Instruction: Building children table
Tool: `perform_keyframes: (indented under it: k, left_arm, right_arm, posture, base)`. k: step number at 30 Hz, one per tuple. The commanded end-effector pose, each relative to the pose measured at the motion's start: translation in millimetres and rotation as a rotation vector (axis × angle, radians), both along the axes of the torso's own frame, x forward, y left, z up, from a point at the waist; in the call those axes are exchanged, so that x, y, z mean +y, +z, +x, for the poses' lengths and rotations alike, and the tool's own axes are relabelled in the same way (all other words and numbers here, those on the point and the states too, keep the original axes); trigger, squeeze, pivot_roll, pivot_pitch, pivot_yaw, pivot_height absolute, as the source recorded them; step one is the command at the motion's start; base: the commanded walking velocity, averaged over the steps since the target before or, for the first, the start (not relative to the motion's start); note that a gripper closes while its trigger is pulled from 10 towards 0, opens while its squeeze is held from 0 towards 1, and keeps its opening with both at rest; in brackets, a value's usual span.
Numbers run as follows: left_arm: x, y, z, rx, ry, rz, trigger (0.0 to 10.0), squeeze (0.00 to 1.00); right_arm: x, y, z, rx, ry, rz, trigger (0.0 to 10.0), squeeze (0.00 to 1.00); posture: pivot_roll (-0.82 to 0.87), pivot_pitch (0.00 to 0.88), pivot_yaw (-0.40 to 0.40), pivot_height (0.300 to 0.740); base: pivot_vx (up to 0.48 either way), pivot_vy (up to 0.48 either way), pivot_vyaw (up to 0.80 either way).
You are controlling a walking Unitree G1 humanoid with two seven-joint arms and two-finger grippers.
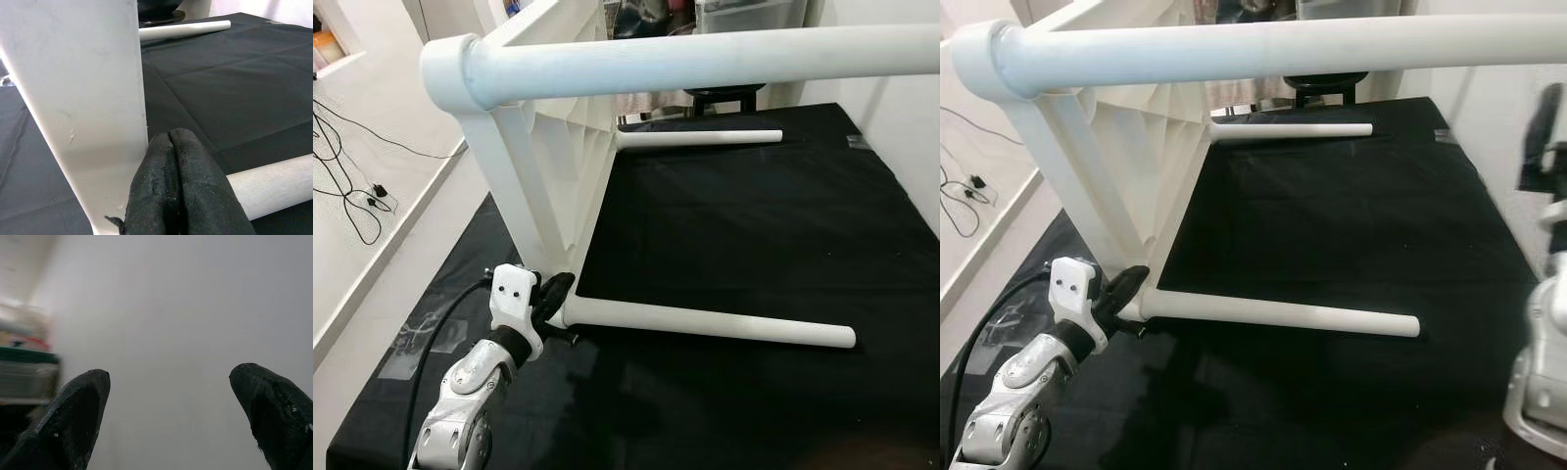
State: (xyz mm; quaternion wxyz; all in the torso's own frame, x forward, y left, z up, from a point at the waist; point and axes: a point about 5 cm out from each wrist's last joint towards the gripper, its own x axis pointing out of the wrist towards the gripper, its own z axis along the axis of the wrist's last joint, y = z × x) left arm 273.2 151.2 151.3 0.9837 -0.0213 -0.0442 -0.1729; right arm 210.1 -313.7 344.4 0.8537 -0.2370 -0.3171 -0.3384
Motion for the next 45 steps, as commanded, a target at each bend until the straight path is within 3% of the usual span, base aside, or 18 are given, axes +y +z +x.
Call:
perform_keyframes:
  k: [1, 5, 7, 8, 9, 14, 17, 22, 25, 28, 37, 41, 45]
  left_arm:
    - [10.0, -4.0, 0.8, 0.015, 0.036, 0.023, 10.0, 0.00]
    - [10.3, -3.9, 1.1, 0.014, 0.038, 0.021, 10.0, 0.00]
    - [10.1, -3.9, 1.8, 0.013, 0.038, 0.019, 10.0, 0.00]
    - [10.1, -3.9, 1.8, 0.013, 0.038, 0.019, 10.0, 0.00]
    - [9.9, -3.9, 2.1, 0.013, 0.037, 0.017, 10.0, 0.00]
    - [9.9, -3.6, 1.9, 0.011, 0.039, 0.013, 10.0, 0.00]
    - [10.1, -3.2, 1.2, 0.010, 0.042, 0.009, 10.0, 0.00]
    - [10.1, -3.1, 1.1, 0.009, 0.042, 0.008, 10.0, 0.00]
    - [10.0, -3.0, 1.1, 0.009, 0.041, 0.008, 10.0, 0.00]
    - [9.9, -3.1, 1.5, 0.010, 0.041, 0.008, 10.0, 0.00]
    - [10.0, -3.2, 1.6, 0.010, 0.043, 0.004, 10.0, 0.00]
    - [10.5, -3.7, 2.2, 0.015, 0.045, 0.000, 10.0, 0.00]
    - [10.4, -4.0, 2.5, 0.016, 0.043, -0.001, 10.0, 0.00]
  right_arm:
    - [-20.4, 12.4, -12.7, -0.046, -0.101, 0.032, 10.0, 0.00]
    - [-19.4, 31.4, -19.6, -0.058, -0.120, -0.075, 10.0, 0.00]
    - [5.5, 41.9, -8.4, 0.053, 0.005, -0.309, 10.0, 0.00]
    - [5.5, 41.9, -8.4, 0.053, 0.005, -0.309, 10.0, 0.00]
    - [13.5, 41.0, -3.7, 0.111, 0.039, -0.393, 10.0, 0.00]
    - [16.6, 40.0, 0.8, 0.169, 0.054, -0.452, 10.0, 0.00]
    - [14.9, 52.3, 0.4, 0.180, 0.026, -0.525, 10.0, 0.00]
    - [15.0, 54.9, 0.6, 0.190, 0.031, -0.544, 10.0, 0.00]
    - [25.6, 59.4, 3.2, 0.237, 0.121, -0.627, 10.0, 0.00]
    - [56.5, 53.2, 9.2, 0.339, 0.319, -0.824, 10.0, 0.00]
    - [66.3, 53.2, 9.8, 0.312, 0.376, -0.847, 10.0, 0.00]
    - [79.1, 57.9, 6.1, 0.250, 0.401, -0.859, 10.0, 0.00]
    - [80.1, 63.0, 3.6, 0.224, 0.389, -0.875, 10.0, 0.00]
  posture:
    - [-0.09, 0.091, 0.137, 0.740]
    - [-0.09, 0.090, 0.139, 0.740]
    - [-0.09, 0.091, 0.143, 0.740]
    - [-0.09, 0.091, 0.143, 0.740]
    - [-0.09, 0.091, 0.142, 0.740]
    - [-0.09, 0.093, 0.137, 0.740]
    - [-0.09, 0.094, 0.136, 0.740]
    - [-0.09, 0.094, 0.136, 0.740]
    - [-0.09, 0.095, 0.144, 0.740]
    - [-0.09, 0.097, 0.146, 0.740]
    - [-0.09, 0.096, 0.141, 0.740]
    - [-0.10, 0.097, 0.153, 0.740]
    - [-0.10, 0.095, 0.152, 0.740]
  base:
    - [0.000, 0.000, 0.00]
    - [0.000, 0.000, 0.00]
    - [0.000, 0.000, 0.00]
    - [0.000, 0.000, 0.00]
    - [0.000, 0.000, 0.00]
    - [0.000, 0.000, 0.00]
    - [0.000, 0.000, 0.00]
    - [0.000, 0.000, 0.00]
    - [0.000, 0.000, 0.00]
    - [0.000, 0.000, 0.00]
    - [0.000, 0.000, 0.00]
    - [0.000, 0.000, 0.00]
    - [0.000, 0.000, 0.00]
